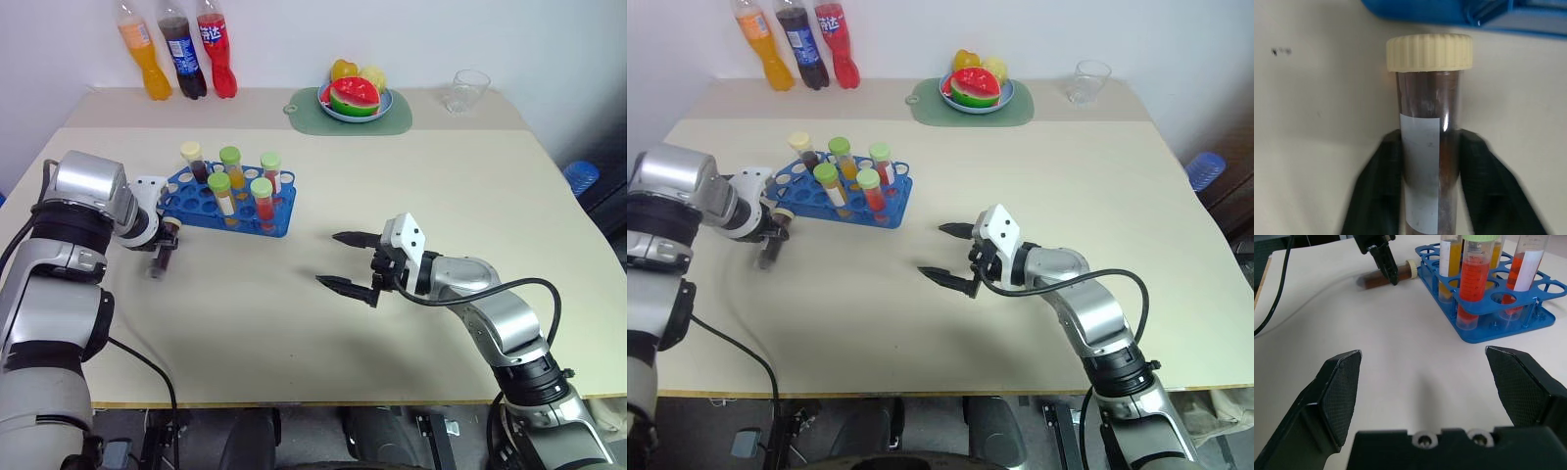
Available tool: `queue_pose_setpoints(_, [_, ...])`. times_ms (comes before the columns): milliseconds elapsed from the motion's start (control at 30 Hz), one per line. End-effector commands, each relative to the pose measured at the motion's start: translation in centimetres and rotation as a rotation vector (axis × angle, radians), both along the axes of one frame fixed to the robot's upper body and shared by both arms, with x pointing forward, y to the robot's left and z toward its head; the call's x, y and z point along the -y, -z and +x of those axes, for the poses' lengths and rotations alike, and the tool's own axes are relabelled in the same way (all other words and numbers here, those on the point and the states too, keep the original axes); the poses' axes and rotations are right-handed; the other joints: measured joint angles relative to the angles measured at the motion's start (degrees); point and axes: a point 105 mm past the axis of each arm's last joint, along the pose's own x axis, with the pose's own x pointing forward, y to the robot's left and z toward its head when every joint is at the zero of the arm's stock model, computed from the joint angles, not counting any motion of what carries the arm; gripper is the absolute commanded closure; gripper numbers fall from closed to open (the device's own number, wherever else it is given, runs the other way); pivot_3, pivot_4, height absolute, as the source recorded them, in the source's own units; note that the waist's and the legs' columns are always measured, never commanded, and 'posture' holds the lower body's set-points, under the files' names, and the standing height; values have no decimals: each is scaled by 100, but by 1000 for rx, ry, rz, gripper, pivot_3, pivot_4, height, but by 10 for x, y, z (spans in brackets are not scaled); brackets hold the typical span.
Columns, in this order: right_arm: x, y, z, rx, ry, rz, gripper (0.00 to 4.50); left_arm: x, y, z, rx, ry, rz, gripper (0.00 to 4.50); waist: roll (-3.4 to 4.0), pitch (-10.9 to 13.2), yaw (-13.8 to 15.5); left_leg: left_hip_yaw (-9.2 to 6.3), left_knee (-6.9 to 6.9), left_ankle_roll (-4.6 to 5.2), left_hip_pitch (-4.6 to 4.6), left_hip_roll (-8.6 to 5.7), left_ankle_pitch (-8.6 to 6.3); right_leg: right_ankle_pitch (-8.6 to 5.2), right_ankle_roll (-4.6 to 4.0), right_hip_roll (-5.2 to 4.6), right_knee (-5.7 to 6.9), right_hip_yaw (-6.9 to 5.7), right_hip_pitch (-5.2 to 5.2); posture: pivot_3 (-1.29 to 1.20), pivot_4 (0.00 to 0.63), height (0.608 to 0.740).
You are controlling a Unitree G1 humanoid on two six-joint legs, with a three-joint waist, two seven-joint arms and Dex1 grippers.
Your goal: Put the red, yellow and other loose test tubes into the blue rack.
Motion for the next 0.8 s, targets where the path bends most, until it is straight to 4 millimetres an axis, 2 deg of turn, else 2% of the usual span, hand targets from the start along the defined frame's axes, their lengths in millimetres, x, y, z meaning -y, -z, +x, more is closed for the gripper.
queue_pose_setpoints(33, [-1, -10, -5, 61, -16, 2, 0, -12, -10, -2, 17, -25, 4, 3743, 0, 0, -2, 0, 0, 0, 0, 0, 0, 0, 0, 0, 1, 0, 0, 0, 150, 734])
queue_pose_setpoints(200, [3, -9, -6, 70, -3, -9, 0, -37, -24, -29, 95, 1, -48, 3743, 2, 1, -134, 1, -4, 1, -4, 1, -1, 0, 0, -1, -1, 3, -8, 0, 150, 734])
queue_pose_setpoints(300, [5, -8, -6, 71, 1, -15, 0, -38, -33, -38, 232, 22, -145, 3743, 1, 1, -112, 9, -6, 2, -5, 5, -2, 0, 0, -5, 0, 8, -14, 0, 150, 734])
queue_pose_setpoints(333, [5, -7, -6, 71, -1, -18, 0, -45, -42, -34, 388, 24, -92, 3743, 0, 2, -92, 5, -1, 1, -8, 5, -1, 0, 0, -6, 3, 4, -13, 0, 150, 734])
queue_pose_setpoints(367, [4, -6, -6, 70, -6, -22, 0, -49, -62, -28, 615, 16, 23, 3743, 7, -1, -66, 5, 2, 2, -8, 5, -1, 0, 0, -7, 5, 4, -13, 0, 150, 734])
queue_pose_setpoints(433, [3, -6, -5, 69, -12, -25, 0, -56, -88, -33, 882, -50, 155, 3743, -9, 1, 45, 11, 8, 1, 0, 8, -1, 0, 1, -24, 8, 4, -3, 0, 150, 734])
queue_pose_setpoints(467, [3, -5, -5, 65, -18, -26, 0, -51, -98, -33, 992, -63, 175, 3743, -19, -1, 68, 7, 14, 0, -8, 12, -1, 4, -1, -21, 2, -1, -4, 0, 150, 734])
queue_pose_setpoints(567, [-2, -4, -4, 63, -44, -32, 0, -11, -129, -36, 1355, -35, 233, 3743, -33, 5, 209, 6, 32, 0, -16, 11, -2, 5, -1, -21, 3, -4, -3, 0, 150, 734])
queue_pose_setpoints(600, [-3, -4, -4, 63, -49, -33, 0, 0, -134, -37, 1428, -17, 251, 3743, -33, 5, 229, 4, 41, 3, -23, 9, -4, 6, -1, -21, 1, -6, -3, 0, 150, 734])
queue_pose_setpoints(667, [-5, -5, -2, 67, -58, -33, 0, 26, -137, -32, 1572, -2, 226, 3743, -28, 2, 237, 5, 59, 11, -33, 5, -10, 9, 4, -24, 0, -8, -3, 0, 150, 734])
queue_pose_setpoints(800, [-8, -4, -2, 73, -67, -35, 0, 50, -124, -21, 1695, 17, 260, 3743, -28, 2, 201, 10, 74, 20, -33, -7, -15, 14, 13, -33, -1, -5, 2, 0, 150, 734])
